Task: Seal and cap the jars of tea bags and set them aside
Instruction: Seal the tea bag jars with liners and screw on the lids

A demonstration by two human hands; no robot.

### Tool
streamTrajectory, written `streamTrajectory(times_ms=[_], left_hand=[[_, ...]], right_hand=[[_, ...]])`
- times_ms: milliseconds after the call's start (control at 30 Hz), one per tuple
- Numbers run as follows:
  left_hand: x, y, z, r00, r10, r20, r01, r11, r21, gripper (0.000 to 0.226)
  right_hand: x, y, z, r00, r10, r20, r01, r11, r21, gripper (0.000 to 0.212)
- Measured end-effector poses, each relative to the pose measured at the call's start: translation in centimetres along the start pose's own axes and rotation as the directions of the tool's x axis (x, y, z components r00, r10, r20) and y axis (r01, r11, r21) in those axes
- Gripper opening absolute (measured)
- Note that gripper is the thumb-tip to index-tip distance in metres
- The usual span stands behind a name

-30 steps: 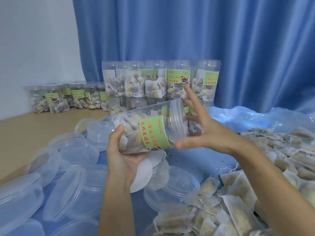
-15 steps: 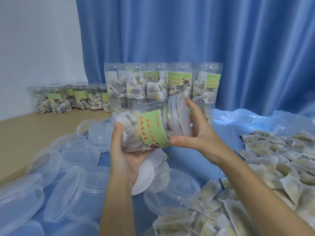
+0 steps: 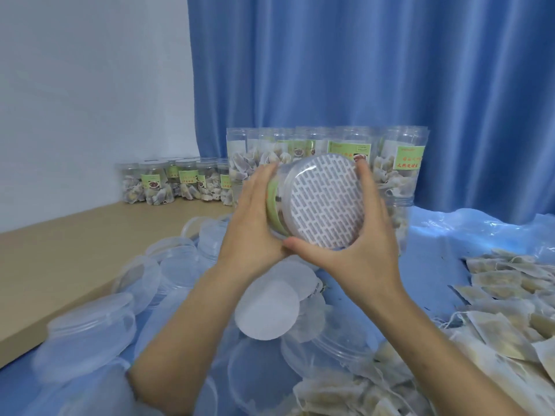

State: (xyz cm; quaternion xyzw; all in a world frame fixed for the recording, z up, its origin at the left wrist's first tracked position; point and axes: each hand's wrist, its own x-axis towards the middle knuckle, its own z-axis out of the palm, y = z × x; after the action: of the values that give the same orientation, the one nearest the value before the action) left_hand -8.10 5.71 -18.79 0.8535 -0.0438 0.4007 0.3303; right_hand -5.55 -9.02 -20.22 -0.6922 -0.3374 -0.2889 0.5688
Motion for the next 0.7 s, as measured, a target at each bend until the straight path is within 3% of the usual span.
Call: streamTrajectory(times_ms=[100,167,433,567,700], left_hand=[[-0.4,-0.7,-3.4,0.996,0.088,0.033,-0.093,0.963,0.252,0.111],[-1.0,-1.6,-5.7,0.994,0.096,0.049,-0.106,0.940,0.325,0.115],[-3.3,-7.2,-15.0,0.971,-0.153,-0.182,0.176,0.978,0.116,0.087],[-4.2,-11.1,-20.2,0.909,-0.349,-0.228,0.359,0.934,0.003,0.073],[-5.1,-14.9,-23.6,0.826,-0.526,-0.205,0.534,0.845,-0.018,0.065]], right_hand=[[-0.6,-0.9,0.9,0.997,-0.002,0.074,-0.006,0.994,0.106,0.116],[-0.9,-1.9,2.2,0.993,-0.009,0.117,-0.009,0.988,0.151,0.115],[1.5,-7.8,12.2,0.912,-0.141,0.386,0.110,0.989,0.102,0.112],[1.8,-10.3,19.8,0.912,-0.178,0.371,0.111,0.975,0.194,0.072],[1.4,-11.1,26.5,0.898,-0.113,0.426,0.042,0.984,0.173,0.055]])
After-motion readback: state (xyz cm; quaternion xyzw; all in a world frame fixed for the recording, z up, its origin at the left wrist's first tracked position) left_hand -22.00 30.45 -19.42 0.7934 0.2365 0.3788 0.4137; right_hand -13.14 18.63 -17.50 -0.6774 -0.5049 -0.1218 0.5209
